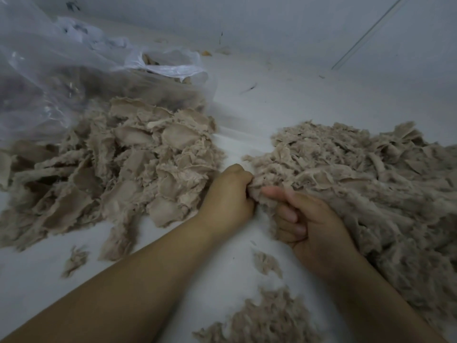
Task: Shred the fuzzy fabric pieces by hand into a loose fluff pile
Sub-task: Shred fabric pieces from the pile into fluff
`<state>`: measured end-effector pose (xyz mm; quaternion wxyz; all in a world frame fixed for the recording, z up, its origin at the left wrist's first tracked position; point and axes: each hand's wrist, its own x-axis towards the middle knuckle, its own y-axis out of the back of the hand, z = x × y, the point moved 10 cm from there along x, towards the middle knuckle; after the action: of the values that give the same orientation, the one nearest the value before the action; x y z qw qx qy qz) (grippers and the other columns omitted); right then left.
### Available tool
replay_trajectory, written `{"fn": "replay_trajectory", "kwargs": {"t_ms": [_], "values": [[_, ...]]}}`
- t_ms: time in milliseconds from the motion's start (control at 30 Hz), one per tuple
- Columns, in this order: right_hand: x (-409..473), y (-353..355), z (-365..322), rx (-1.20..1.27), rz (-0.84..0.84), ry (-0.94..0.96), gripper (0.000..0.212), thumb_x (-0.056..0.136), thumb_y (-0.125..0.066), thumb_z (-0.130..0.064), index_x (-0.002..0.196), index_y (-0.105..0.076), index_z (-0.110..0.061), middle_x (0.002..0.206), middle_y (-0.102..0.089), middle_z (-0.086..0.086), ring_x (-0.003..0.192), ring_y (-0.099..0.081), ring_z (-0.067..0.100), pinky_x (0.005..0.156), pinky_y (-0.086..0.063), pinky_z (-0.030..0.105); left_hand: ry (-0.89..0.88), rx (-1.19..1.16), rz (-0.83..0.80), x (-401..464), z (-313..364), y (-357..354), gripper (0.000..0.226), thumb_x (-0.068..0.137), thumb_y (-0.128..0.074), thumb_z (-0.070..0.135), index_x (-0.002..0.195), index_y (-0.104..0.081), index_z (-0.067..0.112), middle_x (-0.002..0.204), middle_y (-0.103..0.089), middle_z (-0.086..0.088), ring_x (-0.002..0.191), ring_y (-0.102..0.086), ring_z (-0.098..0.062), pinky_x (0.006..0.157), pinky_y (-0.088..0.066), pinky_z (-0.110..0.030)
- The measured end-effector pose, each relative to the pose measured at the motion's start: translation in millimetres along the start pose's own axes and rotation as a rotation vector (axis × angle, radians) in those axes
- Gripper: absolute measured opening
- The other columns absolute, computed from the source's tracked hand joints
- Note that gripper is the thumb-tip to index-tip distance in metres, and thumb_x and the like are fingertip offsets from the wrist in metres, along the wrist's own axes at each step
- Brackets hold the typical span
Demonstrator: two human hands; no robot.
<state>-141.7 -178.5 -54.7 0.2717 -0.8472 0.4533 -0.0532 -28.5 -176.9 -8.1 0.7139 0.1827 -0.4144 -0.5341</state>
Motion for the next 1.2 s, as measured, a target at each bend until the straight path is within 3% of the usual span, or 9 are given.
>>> {"fn": "replay_trajectory", "kwargs": {"t_ms": [167, 300, 500, 633, 800, 867, 933, 1067, 1200], "values": [[2, 3, 9, -0.014, 0.036, -0.093, 0.047, 0.081, -0.057, -0.022, 0.125, -0.057, -0.004, 0.058, -0.040, -0.002, 0.040, -0.029, 0.002, 0.034, -0.026, 0.013, 0.007, -0.114, 0.041, 0, -3, 5, 0.007, 0.076, -0.057, -0.002, 0.070, -0.060, -0.004, 0.078, -0.057, -0.016, 0.076, -0.054, -0.029, 0.067, -0.041, -0.036], [3, 7, 4, 0.097, 0.080, -0.076, 0.013, 0.083, -0.057, -0.015, 0.093, -0.049, -0.015, 0.060, -0.041, -0.002, 0.041, -0.031, 0.003, 0.035, -0.024, 0.012, 0.053, -0.222, 0.093, -3, -15, 10, 0.008, 0.087, -0.061, 0.000, 0.079, -0.061, 0.002, 0.078, -0.057, -0.004, 0.073, -0.050, -0.015, 0.066, -0.037, -0.026], [5, 10, 5, 0.167, 0.104, -0.071, 0.016, 0.080, -0.059, -0.014, 0.077, -0.043, -0.017, 0.059, -0.041, -0.002, 0.040, -0.030, 0.002, 0.036, -0.020, 0.012, -0.014, -0.539, 0.018, -5, -4, 2, 0.008, 0.091, -0.049, 0.011, 0.084, -0.051, 0.007, 0.063, -0.044, 0.010, 0.057, -0.039, -0.006, 0.054, -0.034, -0.023], [4, 10, 5, 0.157, 0.097, -0.062, 0.014, 0.082, -0.057, -0.013, 0.078, -0.043, -0.015, 0.058, -0.042, -0.001, 0.039, -0.031, 0.002, 0.035, -0.021, 0.012, 0.000, -0.587, -0.069, -4, -4, -11, 0.018, 0.088, -0.059, 0.003, 0.091, -0.059, 0.021, 0.065, -0.051, 0.014, 0.056, -0.044, 0.000, 0.058, -0.037, -0.017], [4, 5, 2, 0.126, 0.062, -0.050, 0.015, 0.081, -0.057, -0.011, 0.067, -0.056, -0.016, 0.057, -0.042, 0.000, 0.037, -0.030, 0.001, 0.032, -0.022, 0.011, 0.085, -0.458, 0.088, -2, -16, 6, 0.023, 0.081, -0.060, -0.008, 0.086, -0.068, 0.014, 0.075, -0.054, 0.010, 0.062, -0.050, 0.003, 0.061, -0.038, -0.011], [3, 3, 1, 0.075, 0.051, -0.031, 0.023, 0.079, -0.057, -0.008, 0.060, -0.061, -0.019, 0.056, -0.041, 0.000, 0.036, -0.029, 0.001, 0.031, -0.023, 0.011, 0.055, -0.384, 0.138, -1, -11, 14, 0.016, 0.078, -0.061, 0.003, 0.085, -0.070, 0.015, 0.082, -0.052, 0.004, 0.075, -0.052, -0.006, 0.069, -0.039, -0.013], [1, -1, 0, 0.015, 0.034, -0.018, 0.009, 0.078, -0.058, -0.009, 0.071, -0.062, -0.014, 0.055, -0.041, 0.000, 0.036, -0.028, 0.002, 0.032, -0.023, 0.012, 0.002, -0.395, 0.155, -2, 0, 18, 0.013, 0.077, -0.060, 0.026, 0.075, -0.071, 0.021, 0.078, -0.054, -0.002, 0.077, -0.054, -0.013, 0.072, -0.044, -0.023], [-1, -5, 0, -0.109, 0.008, -0.005, 0.006, 0.076, -0.057, -0.011, 0.080, -0.054, -0.007, 0.055, -0.040, 0.001, 0.037, -0.028, 0.003, 0.034, -0.022, 0.013, 0.095, -0.497, 0.070, -5, 5, 2, 0.052, 0.074, -0.065, 0.057, 0.055, -0.049, 0.011, 0.050, -0.039, 0.000, 0.049, -0.038, -0.015, 0.048, -0.033, -0.035], [-1, -3, 2, -0.171, 0.033, -0.011, 0.007, 0.086, -0.052, -0.002, 0.080, -0.050, -0.004, 0.054, -0.041, 0.001, 0.036, -0.029, 0.003, 0.033, -0.022, 0.013, 0.112, -0.592, 0.107, -4, 5, 5, 0.042, 0.078, -0.076, 0.019, 0.054, -0.041, 0.016, 0.053, -0.036, 0.004, 0.051, -0.037, -0.011, 0.048, -0.029, -0.030]]}}
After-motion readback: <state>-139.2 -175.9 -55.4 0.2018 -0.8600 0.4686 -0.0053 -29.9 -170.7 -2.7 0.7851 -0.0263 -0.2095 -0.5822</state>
